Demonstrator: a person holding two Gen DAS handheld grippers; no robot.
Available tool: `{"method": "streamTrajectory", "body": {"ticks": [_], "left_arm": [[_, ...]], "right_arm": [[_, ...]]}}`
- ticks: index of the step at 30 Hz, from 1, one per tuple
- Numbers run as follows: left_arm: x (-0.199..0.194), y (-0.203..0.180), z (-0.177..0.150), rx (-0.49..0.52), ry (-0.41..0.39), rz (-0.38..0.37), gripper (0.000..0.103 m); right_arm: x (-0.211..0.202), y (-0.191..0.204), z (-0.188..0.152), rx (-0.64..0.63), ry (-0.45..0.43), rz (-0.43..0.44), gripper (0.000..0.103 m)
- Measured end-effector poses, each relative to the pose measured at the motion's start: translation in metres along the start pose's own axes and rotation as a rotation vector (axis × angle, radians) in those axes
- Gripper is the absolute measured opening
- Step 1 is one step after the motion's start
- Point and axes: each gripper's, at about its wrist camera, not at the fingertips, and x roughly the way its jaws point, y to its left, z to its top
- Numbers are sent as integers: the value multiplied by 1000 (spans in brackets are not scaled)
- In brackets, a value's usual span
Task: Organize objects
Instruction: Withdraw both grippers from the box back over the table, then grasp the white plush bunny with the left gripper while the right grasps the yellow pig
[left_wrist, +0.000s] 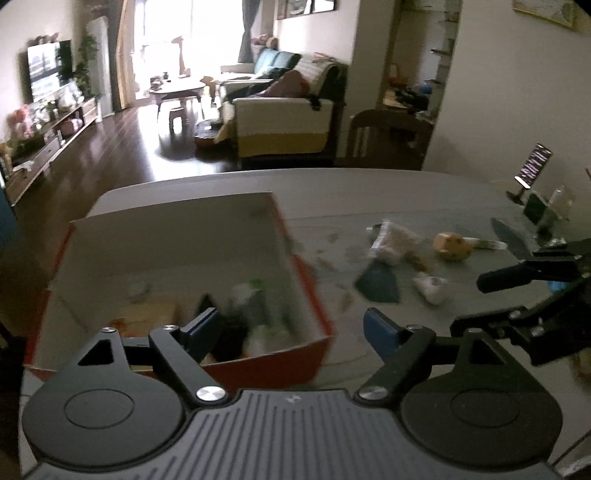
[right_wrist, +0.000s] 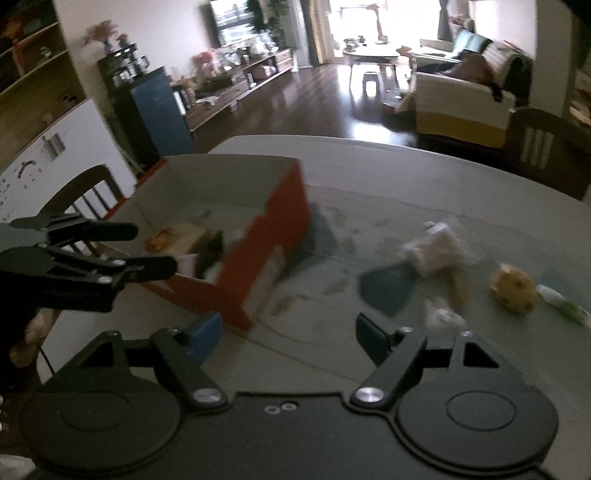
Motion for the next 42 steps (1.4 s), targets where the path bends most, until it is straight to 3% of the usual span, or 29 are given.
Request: {"method": "streamTrajectory", "body": {"ticks": [4, 9, 14, 25, 33, 42], "left_arm": [[9, -31, 2, 9, 4, -14, 86], [23, -68, 3, 5, 13, -55, 98], [43, -104, 5, 9, 26, -72, 102], [97, -156, 7, -56, 50, -71, 103], [136, -185, 10, -63, 65, -68, 103], [181, -199, 10, -45, 122, 4, 103]], "right_arm": [[-11, -30, -10, 18, -3, -28, 79], [-22, -69, -23, 34, 3, -64, 79], [-31, -109, -32, 62, 8, -97, 79], [-29, -183, -34, 85, 12, -154, 79], [-8, -217, -23, 63, 32, -174, 79], [14, -244, -11, 63, 52, -165, 79]]}}
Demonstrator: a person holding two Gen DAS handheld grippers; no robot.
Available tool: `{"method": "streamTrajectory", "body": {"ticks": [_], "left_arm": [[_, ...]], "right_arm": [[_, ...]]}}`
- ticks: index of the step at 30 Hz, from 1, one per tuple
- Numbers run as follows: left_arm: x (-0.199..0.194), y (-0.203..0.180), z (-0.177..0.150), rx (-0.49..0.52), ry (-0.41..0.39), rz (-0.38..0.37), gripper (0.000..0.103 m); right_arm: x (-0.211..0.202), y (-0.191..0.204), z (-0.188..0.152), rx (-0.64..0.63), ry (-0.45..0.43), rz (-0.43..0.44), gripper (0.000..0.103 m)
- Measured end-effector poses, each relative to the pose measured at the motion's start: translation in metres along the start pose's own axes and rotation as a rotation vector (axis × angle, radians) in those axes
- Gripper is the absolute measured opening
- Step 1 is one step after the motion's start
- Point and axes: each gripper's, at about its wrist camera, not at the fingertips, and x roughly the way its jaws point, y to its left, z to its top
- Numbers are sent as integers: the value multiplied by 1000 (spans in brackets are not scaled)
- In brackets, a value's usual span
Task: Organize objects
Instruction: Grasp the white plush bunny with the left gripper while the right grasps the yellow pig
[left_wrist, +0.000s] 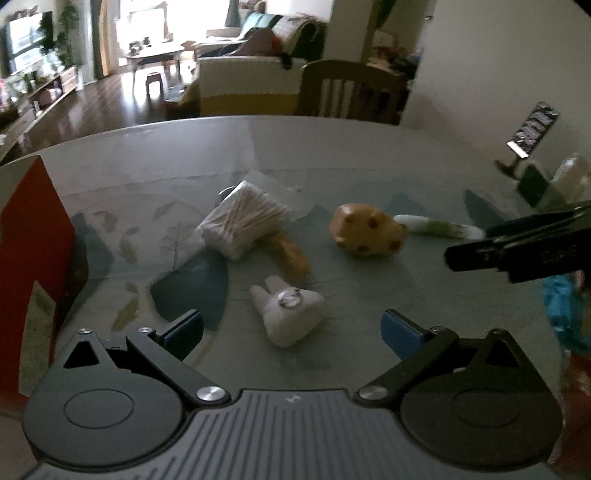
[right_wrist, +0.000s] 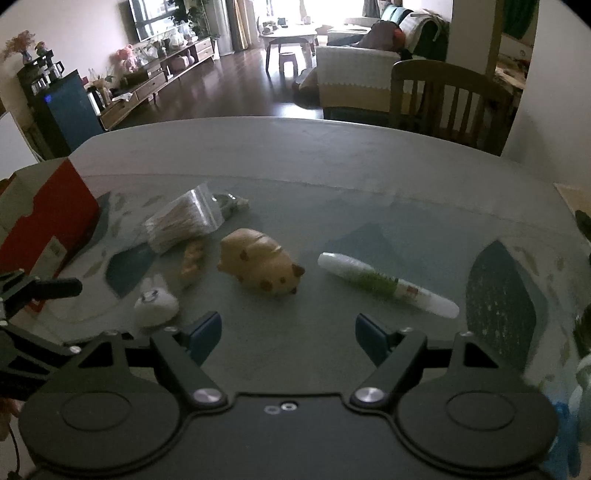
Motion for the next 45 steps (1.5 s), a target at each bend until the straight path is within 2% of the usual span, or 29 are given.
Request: {"method": "streamTrajectory", "body": {"ticks": [6, 21, 28, 30, 31, 33, 36, 45], "left_arm": [[21, -2, 3, -2, -8, 45, 103], [55, 3, 5, -12, 29, 53, 103], [57, 1, 2, -10, 32, 51, 101], [57, -1, 2, 2, 35, 48, 95], [58, -1, 2, 13, 36, 47, 91], [58, -4, 2, 44, 28, 54, 77], [56, -8, 2, 76, 19, 46, 59], [48, -3, 0, 63, 6, 24, 55]], "right_arm": [[23, 4, 14, -44, 19, 8, 79], [80, 19, 32, -93, 78, 15, 77], [85, 19, 30, -107, 81, 10, 76], [85, 20, 30, -116, 81, 12, 73], [86, 21, 30, -120, 84, 15, 67], [87, 21, 30, -123, 91, 2, 60], [86, 18, 30, -110, 92, 6, 57], [77, 23, 23, -105, 84, 0, 50]]}}
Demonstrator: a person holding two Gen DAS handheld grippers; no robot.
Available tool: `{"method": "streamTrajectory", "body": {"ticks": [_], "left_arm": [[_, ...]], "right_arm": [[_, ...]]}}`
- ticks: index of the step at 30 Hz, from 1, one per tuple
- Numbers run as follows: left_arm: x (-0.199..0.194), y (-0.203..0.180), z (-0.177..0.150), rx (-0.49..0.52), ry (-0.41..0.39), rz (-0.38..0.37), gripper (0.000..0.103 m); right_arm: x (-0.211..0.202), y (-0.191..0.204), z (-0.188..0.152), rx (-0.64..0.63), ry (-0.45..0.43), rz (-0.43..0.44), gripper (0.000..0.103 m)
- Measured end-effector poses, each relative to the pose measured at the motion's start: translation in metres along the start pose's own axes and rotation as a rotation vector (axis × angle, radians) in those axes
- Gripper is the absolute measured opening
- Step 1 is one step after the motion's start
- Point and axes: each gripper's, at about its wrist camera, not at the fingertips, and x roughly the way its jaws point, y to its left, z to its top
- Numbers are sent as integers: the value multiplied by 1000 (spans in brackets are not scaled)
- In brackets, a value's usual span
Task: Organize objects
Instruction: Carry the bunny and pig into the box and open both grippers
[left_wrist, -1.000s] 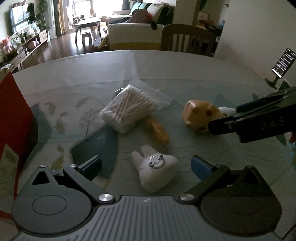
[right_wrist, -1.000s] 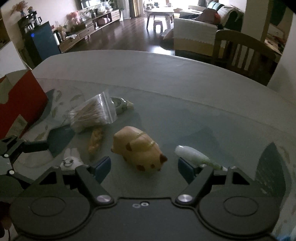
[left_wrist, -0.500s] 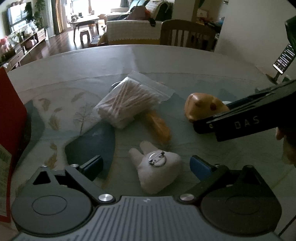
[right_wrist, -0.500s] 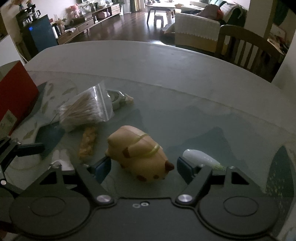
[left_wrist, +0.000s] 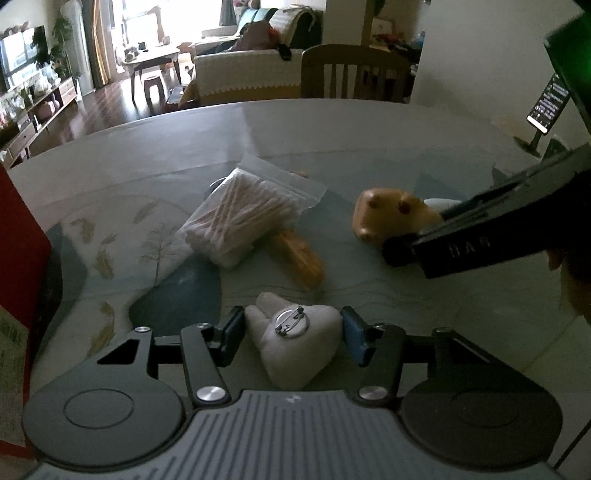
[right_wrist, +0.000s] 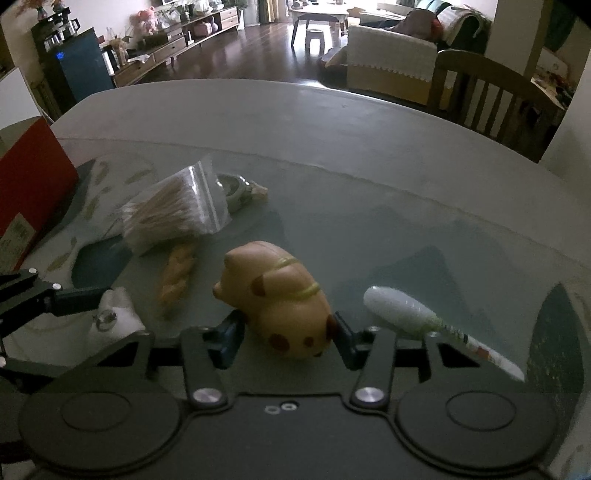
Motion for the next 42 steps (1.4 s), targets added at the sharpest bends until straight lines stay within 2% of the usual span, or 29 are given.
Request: {"method": "streamTrajectory", "body": {"ticks": [12, 23, 33, 38, 42], "left_arm": [[-34, 17, -11, -31, -7, 2, 54], [-91, 39, -21, -39, -33, -71, 55], [-146, 72, -24, -10, -76, -133, 55], [-171, 98, -26, 3, -95, -150, 55], [-187, 122, -28, 10, -113, -151, 55]], "right_arm": [[-46, 24, -19, 38, -16, 46, 48], [-96, 62, -34, 63, -38, 64, 48], [-133, 117, -35, 89, -69, 75, 48], [-140, 147, -29, 120, -66, 119, 48], [-142, 175, -21, 110, -76, 116, 48]]}}
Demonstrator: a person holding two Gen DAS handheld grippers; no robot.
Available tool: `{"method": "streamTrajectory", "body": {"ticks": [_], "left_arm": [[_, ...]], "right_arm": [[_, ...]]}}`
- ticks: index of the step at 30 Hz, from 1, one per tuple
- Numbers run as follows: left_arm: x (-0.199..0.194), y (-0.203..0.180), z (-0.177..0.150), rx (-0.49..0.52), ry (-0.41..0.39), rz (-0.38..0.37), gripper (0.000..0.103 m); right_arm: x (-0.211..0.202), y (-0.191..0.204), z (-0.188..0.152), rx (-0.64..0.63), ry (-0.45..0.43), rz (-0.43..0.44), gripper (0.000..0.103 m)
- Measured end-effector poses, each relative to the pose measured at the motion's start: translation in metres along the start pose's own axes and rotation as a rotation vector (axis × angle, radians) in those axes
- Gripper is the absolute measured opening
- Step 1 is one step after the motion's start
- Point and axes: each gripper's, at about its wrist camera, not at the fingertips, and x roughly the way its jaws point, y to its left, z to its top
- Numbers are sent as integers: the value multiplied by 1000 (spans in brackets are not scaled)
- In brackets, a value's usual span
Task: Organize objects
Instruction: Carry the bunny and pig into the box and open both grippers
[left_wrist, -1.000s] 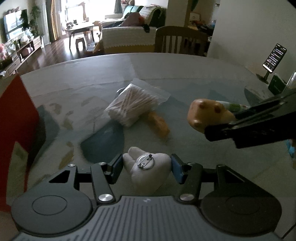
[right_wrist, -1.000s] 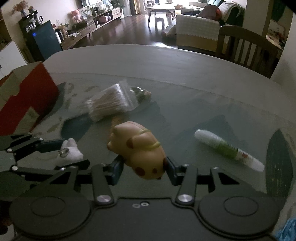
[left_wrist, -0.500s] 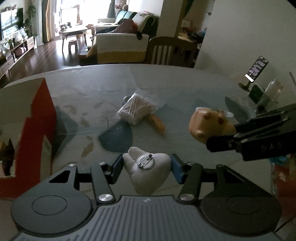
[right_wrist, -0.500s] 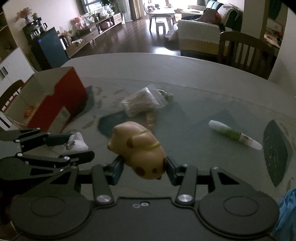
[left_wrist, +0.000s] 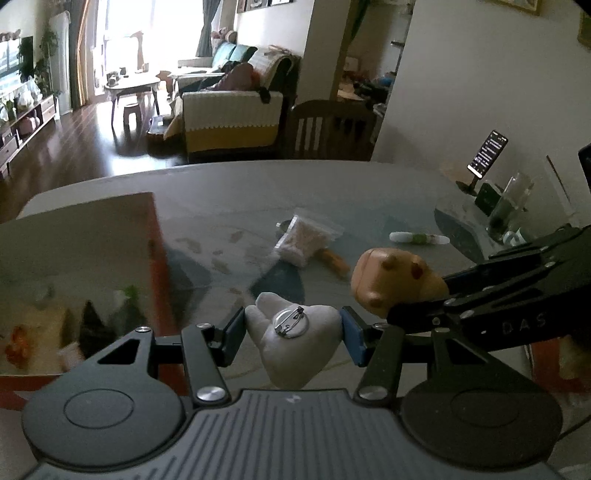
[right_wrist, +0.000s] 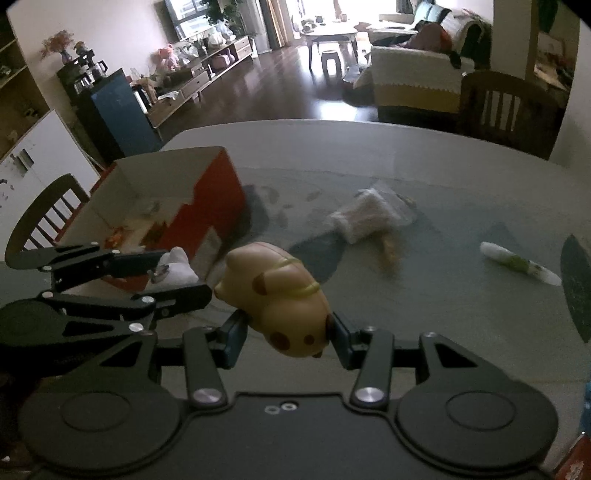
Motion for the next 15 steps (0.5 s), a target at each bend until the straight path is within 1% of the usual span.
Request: {"method": "streamTrajectory", "body": {"ticks": [5, 9, 15], "left_arm": [[-21, 31, -3, -6, -15, 3, 55], [-34, 58, -4, -3, -31, 17, 55], [-51, 103, -3, -9, -45, 60, 55]], "right_arm": [[8, 33, 10, 11, 4, 42, 48], [19, 64, 18, -19, 2, 37, 48], [39, 107, 33, -71, 1, 34, 48]]}}
